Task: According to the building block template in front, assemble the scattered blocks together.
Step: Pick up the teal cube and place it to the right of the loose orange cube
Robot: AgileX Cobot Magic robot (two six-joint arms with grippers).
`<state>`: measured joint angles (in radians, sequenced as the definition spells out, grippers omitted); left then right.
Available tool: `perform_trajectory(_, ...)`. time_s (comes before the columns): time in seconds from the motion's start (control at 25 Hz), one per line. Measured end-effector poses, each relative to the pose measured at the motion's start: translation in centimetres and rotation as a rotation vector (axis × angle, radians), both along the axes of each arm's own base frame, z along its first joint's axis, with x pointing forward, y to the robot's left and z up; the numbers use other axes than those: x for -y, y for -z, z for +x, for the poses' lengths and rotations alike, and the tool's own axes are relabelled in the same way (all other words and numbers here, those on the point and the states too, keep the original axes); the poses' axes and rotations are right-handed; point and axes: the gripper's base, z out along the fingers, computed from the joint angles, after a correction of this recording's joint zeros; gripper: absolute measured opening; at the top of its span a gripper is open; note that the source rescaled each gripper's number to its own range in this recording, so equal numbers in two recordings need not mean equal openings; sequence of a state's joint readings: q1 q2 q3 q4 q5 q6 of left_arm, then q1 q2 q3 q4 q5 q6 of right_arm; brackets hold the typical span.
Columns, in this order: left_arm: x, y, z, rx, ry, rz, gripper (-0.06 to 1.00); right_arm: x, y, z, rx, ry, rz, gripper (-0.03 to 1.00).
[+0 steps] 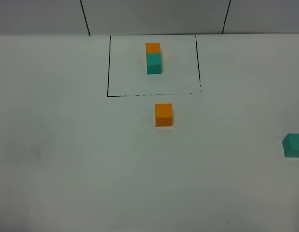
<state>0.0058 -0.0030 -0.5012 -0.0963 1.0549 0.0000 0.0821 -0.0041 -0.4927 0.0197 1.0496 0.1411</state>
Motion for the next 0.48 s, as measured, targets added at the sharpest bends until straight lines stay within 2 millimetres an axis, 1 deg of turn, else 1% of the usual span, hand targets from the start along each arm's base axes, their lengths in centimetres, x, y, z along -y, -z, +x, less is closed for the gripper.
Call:
perform_trajectory(0.4,0.0,0.0,0.0,0.0,0.0,0.0,0.67,0.01,-0.01,0.01,0.001,0.001,-0.001,0.75)
perform_trajectory(0.48,0.0,0.0,0.0,0.0,0.0,0.0,0.67,-0.02,-0.38,0.41,-0.01,0.002,0.002,0.75)
